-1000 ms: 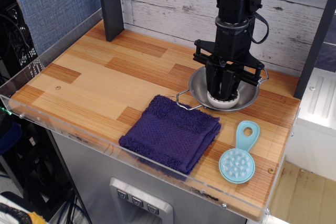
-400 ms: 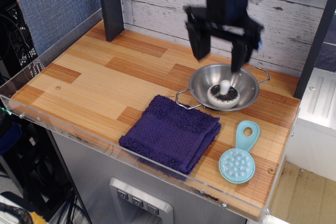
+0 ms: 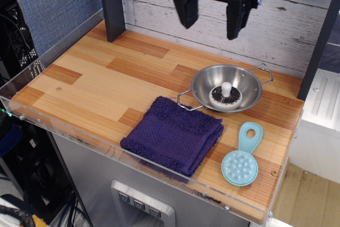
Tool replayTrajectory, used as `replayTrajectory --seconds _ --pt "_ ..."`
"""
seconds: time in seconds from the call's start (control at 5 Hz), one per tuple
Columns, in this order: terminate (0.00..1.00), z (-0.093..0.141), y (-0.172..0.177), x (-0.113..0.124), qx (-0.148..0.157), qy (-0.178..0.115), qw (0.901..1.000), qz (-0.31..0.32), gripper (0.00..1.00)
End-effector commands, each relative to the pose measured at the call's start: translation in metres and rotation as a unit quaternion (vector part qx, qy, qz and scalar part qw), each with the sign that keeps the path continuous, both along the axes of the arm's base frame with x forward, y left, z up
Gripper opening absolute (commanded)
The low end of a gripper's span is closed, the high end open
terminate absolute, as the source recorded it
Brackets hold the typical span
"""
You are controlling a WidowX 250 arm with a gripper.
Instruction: Put the mushroom in the pot.
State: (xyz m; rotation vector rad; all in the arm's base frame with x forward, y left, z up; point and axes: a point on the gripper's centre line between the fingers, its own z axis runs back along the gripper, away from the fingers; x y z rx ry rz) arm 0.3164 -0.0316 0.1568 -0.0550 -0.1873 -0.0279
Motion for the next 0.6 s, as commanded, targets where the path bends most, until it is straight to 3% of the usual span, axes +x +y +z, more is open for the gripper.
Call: replayTrajectory --seconds 0.0,0.2,0.4 --pt "0.0 0.0081 -0.001 -0.0062 -0.012 -0.001 0.9995 0.029 1.0" --pt "0.0 0.0081 -0.001 -0.0062 -0.012 -0.001 0.9995 0.029 1.0" --pt "1.0 0.0081 -0.001 -0.0062 -0.012 -0.001 0.9995 0.029 1.0"
